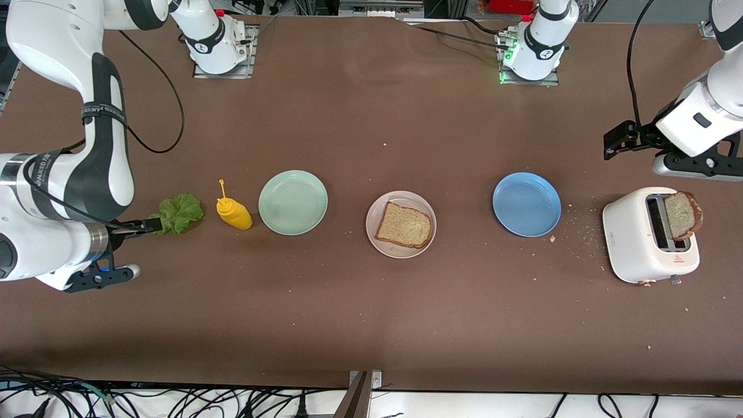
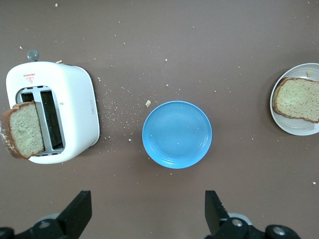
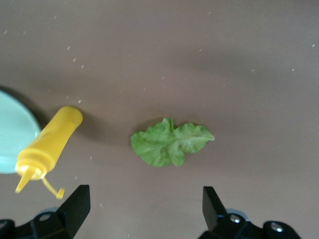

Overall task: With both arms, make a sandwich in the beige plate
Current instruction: 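Grasp the green lettuce leaf with the right gripper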

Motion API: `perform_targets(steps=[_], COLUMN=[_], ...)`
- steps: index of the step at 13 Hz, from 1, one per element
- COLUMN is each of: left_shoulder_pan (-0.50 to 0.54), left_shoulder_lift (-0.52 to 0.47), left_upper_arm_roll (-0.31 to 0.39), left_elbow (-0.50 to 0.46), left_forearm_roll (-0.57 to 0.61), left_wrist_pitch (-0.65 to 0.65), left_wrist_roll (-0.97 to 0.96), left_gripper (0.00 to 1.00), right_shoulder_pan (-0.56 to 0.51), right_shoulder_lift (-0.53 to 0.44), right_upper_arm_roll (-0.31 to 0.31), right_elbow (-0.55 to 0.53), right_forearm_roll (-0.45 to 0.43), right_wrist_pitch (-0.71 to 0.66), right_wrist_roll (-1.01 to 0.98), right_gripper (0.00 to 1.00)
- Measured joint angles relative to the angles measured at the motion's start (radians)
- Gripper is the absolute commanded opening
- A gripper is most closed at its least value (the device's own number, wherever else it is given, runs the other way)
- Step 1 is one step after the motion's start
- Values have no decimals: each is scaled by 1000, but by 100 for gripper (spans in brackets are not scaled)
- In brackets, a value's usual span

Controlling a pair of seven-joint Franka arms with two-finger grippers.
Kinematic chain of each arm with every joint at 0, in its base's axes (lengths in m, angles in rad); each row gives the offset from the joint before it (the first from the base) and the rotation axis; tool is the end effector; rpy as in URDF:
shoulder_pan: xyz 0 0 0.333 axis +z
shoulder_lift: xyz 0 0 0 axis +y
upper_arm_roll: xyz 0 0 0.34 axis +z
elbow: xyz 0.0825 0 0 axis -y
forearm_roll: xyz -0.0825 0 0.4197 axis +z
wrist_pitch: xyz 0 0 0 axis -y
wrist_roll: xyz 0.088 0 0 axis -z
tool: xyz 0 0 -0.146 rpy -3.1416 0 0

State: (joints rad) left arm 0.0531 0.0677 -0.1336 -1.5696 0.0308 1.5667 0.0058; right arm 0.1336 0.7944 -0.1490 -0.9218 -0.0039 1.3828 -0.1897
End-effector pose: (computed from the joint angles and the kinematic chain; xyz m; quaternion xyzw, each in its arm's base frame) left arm 0.6055 -0.0420 0.5696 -0.9984 0.0436 0.0346 0.0122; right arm 0.7624 0.0253 0.3705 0.9802 0.0988 -0.1668 0.0410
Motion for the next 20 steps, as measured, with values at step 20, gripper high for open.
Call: perform_targets(steps=[20], left_shoulder_pan=[12], left_shoulder_lift=[2], left_upper_arm_roll=[1], left_elbow=[0], left_forearm_roll=[0], left_wrist_pitch=[1], left_wrist_roll=[0], left_gripper=[100], right_shoulder_pan=[0], right_shoulder_lift=[-341], right_upper_arm_roll=[-1], right_elbow=[-1151], right_forearm_roll=[-22], right_wrist_pitch=[1113], right_wrist_roll=[135], right_gripper=[100])
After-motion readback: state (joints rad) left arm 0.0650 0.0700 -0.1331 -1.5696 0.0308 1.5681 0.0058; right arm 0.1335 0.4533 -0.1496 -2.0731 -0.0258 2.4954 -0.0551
